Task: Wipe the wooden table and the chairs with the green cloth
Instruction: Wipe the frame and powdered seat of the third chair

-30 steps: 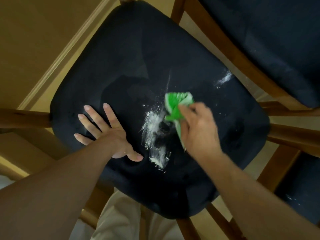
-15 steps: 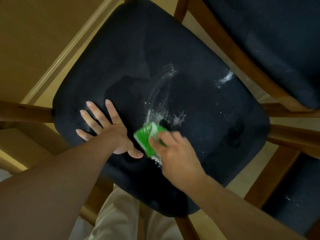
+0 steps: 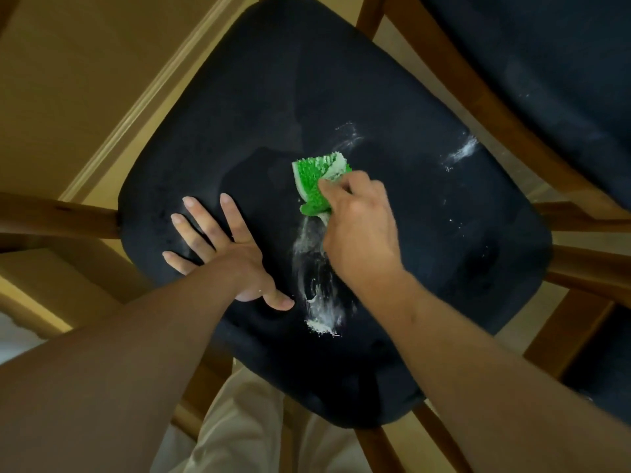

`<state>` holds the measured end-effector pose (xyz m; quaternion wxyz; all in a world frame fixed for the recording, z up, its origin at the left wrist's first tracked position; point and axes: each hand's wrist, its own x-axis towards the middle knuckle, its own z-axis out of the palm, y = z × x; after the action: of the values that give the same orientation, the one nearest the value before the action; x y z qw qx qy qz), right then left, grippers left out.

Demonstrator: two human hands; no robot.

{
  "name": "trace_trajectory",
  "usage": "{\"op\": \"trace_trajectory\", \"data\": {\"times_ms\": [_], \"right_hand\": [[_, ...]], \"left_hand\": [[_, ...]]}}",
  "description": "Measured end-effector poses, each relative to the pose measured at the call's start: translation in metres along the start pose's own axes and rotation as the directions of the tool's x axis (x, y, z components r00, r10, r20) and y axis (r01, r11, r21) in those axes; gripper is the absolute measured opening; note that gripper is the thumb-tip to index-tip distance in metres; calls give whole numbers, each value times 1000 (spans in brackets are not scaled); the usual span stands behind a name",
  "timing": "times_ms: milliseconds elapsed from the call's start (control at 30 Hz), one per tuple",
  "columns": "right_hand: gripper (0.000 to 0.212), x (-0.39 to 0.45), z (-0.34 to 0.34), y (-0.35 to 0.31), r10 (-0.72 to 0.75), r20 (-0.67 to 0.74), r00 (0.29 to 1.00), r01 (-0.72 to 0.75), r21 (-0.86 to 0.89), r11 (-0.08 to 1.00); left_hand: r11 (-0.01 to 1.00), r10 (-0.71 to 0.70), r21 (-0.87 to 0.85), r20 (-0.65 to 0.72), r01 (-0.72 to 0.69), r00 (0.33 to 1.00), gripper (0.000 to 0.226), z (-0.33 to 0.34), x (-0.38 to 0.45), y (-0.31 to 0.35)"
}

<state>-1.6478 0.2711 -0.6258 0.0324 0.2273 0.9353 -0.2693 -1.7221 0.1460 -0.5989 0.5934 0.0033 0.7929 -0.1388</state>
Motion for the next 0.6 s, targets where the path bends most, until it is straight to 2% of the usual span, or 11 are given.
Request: {"op": "trace_trajectory", "data": {"times_ms": [67, 167, 267, 367, 500, 600], "right_hand": [[43, -20, 4, -8, -23, 38, 999, 23, 5, 1000], [47, -68, 6, -7, -126, 176, 976, 126, 10, 992], [50, -109, 10, -2, -131, 260, 957, 128, 31, 991], [46, -117, 14, -4, -89, 253, 963, 80, 44, 996], [44, -94, 9, 0, -108, 244, 964, 109, 7, 994], [43, -57, 6, 7, -126, 163, 978, 131, -16, 991]], "left_hand": [[1000, -1, -1, 0, 1, 1000, 167, 0, -1, 0], [1000, 1, -6, -4, -1, 1000, 166, 0, -2, 1], [1000, 0, -18, -16, -1, 1000, 163, 1, -2, 1], [1000, 2, -25, -27, -2, 1000, 161, 2, -1, 1], [1000, 1, -10, -23, -2, 1000, 165, 2, 0, 1], [1000, -7, -6, -16, 7, 1000, 168, 1, 2, 0]]}}
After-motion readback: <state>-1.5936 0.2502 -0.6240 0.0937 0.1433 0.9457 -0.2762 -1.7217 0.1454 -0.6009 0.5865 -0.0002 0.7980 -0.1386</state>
